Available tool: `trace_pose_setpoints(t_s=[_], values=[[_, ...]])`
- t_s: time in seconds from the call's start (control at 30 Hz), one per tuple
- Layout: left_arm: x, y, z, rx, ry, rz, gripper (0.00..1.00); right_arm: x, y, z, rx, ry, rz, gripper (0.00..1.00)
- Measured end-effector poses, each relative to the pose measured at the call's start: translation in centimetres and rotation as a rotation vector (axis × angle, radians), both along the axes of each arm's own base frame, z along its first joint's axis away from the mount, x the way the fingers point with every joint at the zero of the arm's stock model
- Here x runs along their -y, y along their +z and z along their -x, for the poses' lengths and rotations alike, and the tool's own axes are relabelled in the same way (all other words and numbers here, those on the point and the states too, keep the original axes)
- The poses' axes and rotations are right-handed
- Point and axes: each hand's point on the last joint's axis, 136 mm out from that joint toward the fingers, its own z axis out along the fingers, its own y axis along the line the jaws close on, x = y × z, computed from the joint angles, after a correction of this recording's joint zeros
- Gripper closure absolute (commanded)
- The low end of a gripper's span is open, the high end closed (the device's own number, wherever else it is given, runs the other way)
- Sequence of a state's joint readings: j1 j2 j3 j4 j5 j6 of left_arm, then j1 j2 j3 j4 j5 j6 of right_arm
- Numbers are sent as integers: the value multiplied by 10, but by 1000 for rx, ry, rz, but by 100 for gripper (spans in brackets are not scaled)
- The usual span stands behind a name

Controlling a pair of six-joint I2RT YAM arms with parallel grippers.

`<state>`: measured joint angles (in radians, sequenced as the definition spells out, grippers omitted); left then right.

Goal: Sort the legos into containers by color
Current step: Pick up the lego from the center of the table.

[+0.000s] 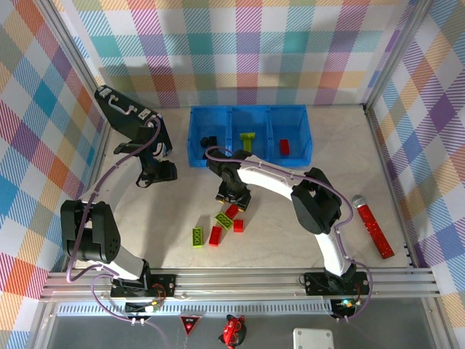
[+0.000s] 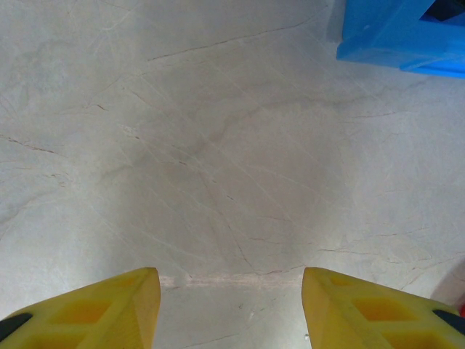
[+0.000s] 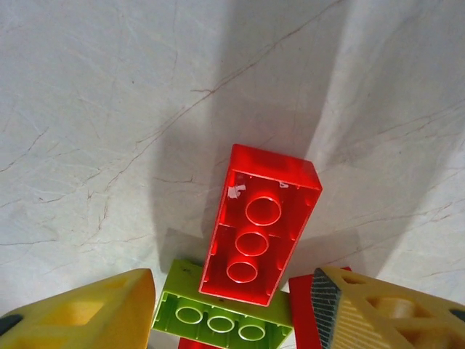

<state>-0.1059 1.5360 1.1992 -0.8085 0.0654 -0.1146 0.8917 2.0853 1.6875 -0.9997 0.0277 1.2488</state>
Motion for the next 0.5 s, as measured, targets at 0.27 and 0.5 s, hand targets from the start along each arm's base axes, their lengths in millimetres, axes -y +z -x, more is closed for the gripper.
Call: trace_pose_setpoints(t_s=[0.27, 0.5], values=[[1, 0, 0, 0, -2, 5, 46, 4, -16, 10, -57, -72, -4, 43], [1, -1, 0, -4, -3, 7, 46, 4, -25, 12, -86, -98, -29, 49]])
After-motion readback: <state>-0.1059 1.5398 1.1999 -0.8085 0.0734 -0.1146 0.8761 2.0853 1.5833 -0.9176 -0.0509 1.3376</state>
